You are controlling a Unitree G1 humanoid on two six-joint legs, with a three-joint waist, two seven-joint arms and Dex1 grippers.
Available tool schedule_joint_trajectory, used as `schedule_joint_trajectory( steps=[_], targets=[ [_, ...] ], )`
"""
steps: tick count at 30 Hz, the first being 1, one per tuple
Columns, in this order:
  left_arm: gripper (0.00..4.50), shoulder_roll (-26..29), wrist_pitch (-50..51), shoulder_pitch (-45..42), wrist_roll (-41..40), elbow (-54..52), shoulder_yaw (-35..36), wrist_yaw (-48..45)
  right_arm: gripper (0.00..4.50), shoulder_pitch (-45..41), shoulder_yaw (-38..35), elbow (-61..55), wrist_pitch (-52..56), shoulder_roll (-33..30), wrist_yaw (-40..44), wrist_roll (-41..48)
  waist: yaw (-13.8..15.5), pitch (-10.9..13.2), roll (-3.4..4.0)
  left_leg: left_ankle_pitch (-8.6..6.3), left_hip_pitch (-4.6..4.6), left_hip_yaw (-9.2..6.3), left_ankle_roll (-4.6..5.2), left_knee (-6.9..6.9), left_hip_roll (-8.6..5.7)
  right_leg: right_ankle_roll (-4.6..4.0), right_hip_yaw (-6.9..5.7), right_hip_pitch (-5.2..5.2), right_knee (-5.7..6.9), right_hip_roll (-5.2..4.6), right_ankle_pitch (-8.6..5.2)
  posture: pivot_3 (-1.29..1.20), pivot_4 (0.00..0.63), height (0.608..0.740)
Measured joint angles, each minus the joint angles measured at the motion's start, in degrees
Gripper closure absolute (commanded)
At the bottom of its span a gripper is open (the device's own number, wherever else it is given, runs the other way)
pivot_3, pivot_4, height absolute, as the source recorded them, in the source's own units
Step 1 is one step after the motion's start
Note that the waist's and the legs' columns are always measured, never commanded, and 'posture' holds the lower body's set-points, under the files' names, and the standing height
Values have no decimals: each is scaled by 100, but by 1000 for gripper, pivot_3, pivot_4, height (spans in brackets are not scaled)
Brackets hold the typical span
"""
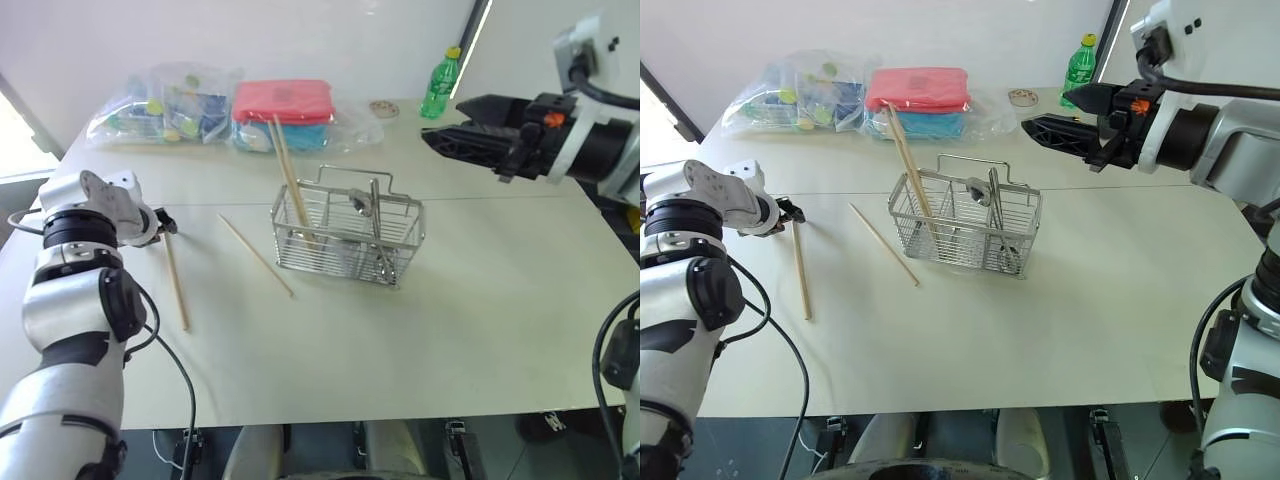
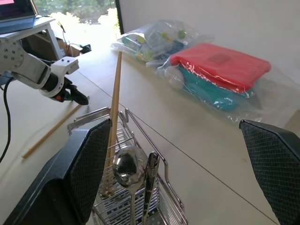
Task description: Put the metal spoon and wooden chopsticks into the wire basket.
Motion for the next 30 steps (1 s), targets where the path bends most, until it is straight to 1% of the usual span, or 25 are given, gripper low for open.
schedule_joint_trajectory(
  steps=[4, 10, 15, 20, 23, 24, 26, 30],
  targets=[
    [4479, -8, -31, -72, 0, 124, 116, 50, 0, 96, -22, -59, 45, -21, -11, 91, 71, 0, 0, 0, 0, 1, 0, 2, 0, 2, 0, 1, -1, -1, 1, 0, 150, 692],
    [4479, -11, -40, -121, -4, 192, 255, 105, 0, 185, -24, -138, 108, -209, 66, 179, 99, 0, 0, 0, -2, 1, -1, -1, -4, 3, 0, 1, -2, -3, 2, 0, 150, 692],
    [4479, -15, -140, -144, -17, 246, 368, 153, 0, 269, -25, -142, 105, -239, 98, 212, 95, 0, -1, 0, -2, 1, -1, 1, -3, 4, 0, 0, -1, -2, 2, 0, 150, 692],
    [4479, -22, -606, -344, -184, 115, 550, -106, 0, 434, -24, -150, 87, -476, 253, 196, 93, 7, -18, 2, -33, -1, -4, 8, -3, 5, -3, -24, -4, -2, 4, 0, 150, 692],
    [4479, -23, -1149, -617, -285, -297, 543, -542, 0, 554, -28, -180, 57, -619, 395, 196, 92, 7, -19, 3, -54, -1, -6, 7, -3, 7, -3, -39, -9, -2, 12, 0, 150, 692],
    [4479, -26, -1314, -709, -375, -516, 538, -813, 0, 662, -37, -222, 33, -737, 517, 204, 98, 8, -21, 4, -63, -2, -7, 7, -3, 7, -4, -44, -10, -2, 12, 0, 150, 692],
    [4479, -36, -1563, -968, -702, -1319, 501, -1617, 0, 994, -124, -346, -40, -979, 911, 233, 100, 13, -30, 10, -77, -5, -18, 7, -3, 12, -12, -48, -12, -2, 16, 0, 150, 692],
    [4479, -183, -1470, -1269, -1303, -2799, 288, -2640, 0, 1365, -275, -518, -200, -1224, 1530, 391, 87, -1, -6, 2, -67, 6, -10, 8, -6, 19, -7, -29, -31, -8, 19, 0, 150, 692]
  ],
)
